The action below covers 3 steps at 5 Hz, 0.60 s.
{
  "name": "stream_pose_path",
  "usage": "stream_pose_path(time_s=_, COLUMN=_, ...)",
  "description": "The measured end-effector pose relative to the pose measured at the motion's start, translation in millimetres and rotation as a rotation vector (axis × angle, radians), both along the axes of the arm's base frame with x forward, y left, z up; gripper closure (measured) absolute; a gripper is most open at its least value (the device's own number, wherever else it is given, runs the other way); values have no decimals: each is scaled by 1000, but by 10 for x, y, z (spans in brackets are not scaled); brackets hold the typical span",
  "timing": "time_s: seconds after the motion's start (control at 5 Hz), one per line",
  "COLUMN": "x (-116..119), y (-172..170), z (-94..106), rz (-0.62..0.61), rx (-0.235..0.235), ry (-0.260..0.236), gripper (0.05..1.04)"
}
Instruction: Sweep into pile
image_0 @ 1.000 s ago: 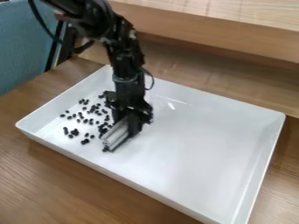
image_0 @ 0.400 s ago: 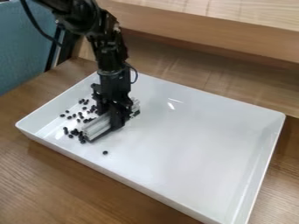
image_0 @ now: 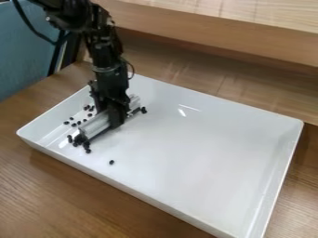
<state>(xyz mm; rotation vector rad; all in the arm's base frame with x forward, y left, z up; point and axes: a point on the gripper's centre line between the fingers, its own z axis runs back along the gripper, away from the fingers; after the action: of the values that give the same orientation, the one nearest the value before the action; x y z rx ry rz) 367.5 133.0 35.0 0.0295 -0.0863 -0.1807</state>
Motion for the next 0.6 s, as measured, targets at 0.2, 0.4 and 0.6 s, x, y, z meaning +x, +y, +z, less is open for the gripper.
stream_pose_path(time_s=0.2, x=-3, y=70, z=2, rz=49, rx=-5, ry=-16, gripper=683)
stream_pose_path(time_s=0.4, x=-25, y=196, z=5, rz=113, rx=5, ry=-34, gripper=683)
stream_pose_path(time_s=0.6, x=-54, y=254, z=-24, rz=153, rx=9, ry=-44, gripper=683)
